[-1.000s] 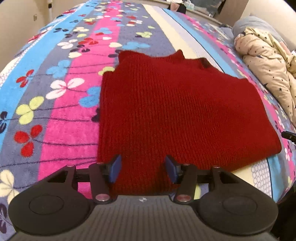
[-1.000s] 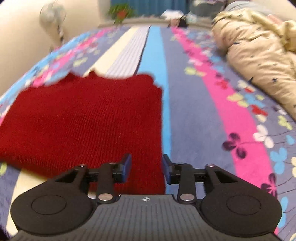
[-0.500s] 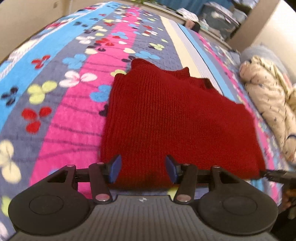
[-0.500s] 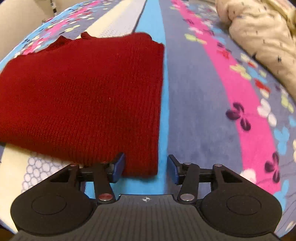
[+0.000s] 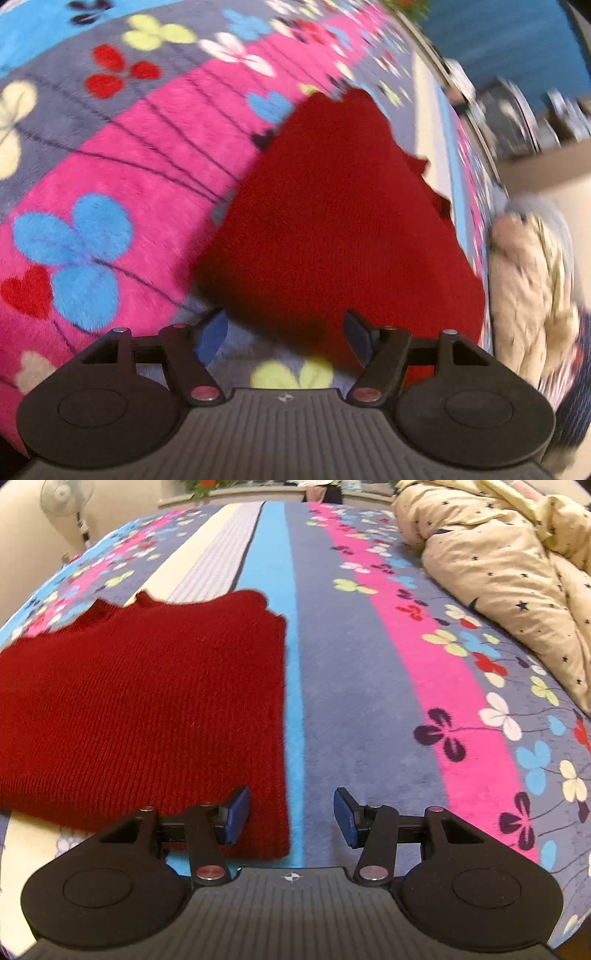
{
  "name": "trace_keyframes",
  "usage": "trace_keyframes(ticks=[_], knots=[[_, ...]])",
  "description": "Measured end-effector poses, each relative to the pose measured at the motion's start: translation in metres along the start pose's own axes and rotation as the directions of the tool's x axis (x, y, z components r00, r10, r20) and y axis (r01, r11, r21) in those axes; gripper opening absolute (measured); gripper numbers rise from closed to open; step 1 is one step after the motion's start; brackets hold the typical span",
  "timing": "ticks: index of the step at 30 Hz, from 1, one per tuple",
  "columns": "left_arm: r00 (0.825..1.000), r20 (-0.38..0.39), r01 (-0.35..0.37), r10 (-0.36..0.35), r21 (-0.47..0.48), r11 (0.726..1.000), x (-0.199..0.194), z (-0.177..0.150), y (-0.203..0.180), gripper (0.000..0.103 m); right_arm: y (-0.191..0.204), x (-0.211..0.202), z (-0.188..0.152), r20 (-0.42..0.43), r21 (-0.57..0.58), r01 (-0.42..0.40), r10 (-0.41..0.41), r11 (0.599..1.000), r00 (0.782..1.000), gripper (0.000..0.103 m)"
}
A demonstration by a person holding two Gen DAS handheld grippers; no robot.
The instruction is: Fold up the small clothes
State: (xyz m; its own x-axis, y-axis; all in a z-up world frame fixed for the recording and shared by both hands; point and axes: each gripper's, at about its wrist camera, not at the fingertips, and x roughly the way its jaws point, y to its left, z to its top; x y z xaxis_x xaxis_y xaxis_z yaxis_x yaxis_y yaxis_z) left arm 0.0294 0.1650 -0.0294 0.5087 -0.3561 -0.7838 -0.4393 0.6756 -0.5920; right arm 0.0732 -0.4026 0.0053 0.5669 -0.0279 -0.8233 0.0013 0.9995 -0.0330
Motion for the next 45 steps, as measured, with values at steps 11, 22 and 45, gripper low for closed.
trace_keyframes(ticks=[11,22,45], knots=[[0.987,0.138,-0.078,0.082,-0.032,0.996,0.013,-0.003,-0.01,0.063,-0.019,0.0,-0.002,0.0,0.029,0.028,-0.028,0.999,1.0,0.052],[0.947,0.277,-0.198,0.162,0.107,0.974,-0.008,-0.014,-0.037,0.016,-0.042,-0.012,0.002,0.049,0.137,0.05,-0.058,0.989,0.997,0.052],[0.987,0.007,0.027,-0.161,0.978,0.205,0.149,-0.307,-0.305,0.061,-0.116,-0.041,0.006,0.359,0.47,-0.177,-0.004,0.865,0.933,0.056]])
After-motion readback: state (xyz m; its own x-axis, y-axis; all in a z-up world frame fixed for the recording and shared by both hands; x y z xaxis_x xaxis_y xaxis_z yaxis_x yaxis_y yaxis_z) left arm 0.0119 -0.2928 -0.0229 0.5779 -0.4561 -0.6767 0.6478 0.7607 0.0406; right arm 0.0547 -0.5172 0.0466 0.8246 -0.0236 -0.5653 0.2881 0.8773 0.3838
